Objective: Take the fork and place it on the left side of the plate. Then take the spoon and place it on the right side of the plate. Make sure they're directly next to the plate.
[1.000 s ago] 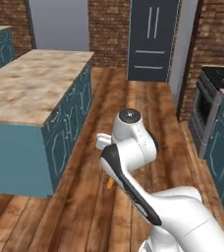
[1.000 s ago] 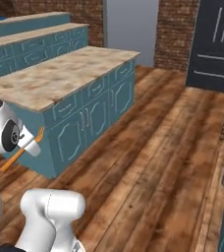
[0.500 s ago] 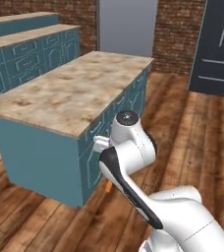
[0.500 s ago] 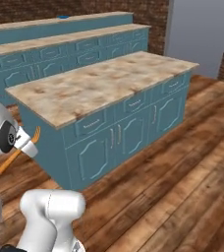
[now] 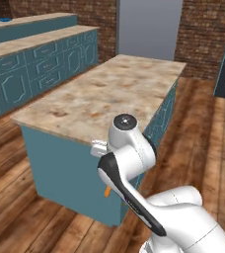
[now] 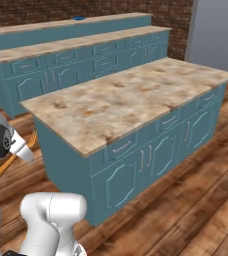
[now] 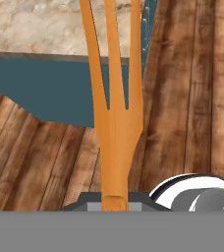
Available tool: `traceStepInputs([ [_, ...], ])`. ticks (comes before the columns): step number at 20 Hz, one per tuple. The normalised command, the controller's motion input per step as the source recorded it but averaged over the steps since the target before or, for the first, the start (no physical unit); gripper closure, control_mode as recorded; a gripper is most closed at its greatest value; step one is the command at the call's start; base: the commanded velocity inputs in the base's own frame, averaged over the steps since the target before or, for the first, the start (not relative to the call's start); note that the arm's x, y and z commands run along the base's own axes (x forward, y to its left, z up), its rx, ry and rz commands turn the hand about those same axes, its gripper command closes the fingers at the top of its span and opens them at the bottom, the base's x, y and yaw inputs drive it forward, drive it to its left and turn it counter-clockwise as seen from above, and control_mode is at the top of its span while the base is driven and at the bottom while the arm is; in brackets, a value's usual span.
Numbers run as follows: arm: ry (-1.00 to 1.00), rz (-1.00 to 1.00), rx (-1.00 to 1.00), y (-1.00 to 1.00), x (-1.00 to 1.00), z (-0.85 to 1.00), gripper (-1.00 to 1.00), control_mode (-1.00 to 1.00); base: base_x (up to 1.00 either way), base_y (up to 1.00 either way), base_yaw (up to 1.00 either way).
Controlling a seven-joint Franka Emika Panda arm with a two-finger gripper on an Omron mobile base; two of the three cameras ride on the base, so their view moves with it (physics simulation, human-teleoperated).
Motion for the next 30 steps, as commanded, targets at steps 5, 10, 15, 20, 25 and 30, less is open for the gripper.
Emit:
traceStepInputs([
  [5,0.0,0.0,0.0,0.0,0.0,0.0,1.0,1.0,1.0,1.0,0.0],
  [10,0.0,0.0,0.0,0.0,0.0,0.0,1.0,1.0,1.0,1.0,0.0],
  [15,0.0,0.0,0.0,0.0,0.0,0.0,1.0,1.0,1.0,1.0,0.0],
  [20,0.0,0.0,0.0,0.0,0.0,0.0,1.0,1.0,1.0,1.0,0.0],
  [25,0.0,0.0,0.0,0.0,0.0,0.0,1.0,1.0,1.0,1.0,-0.03],
  [30,0.0,0.0,0.0,0.0,0.0,0.0,1.0,1.0,1.0,1.0,-0.13],
])
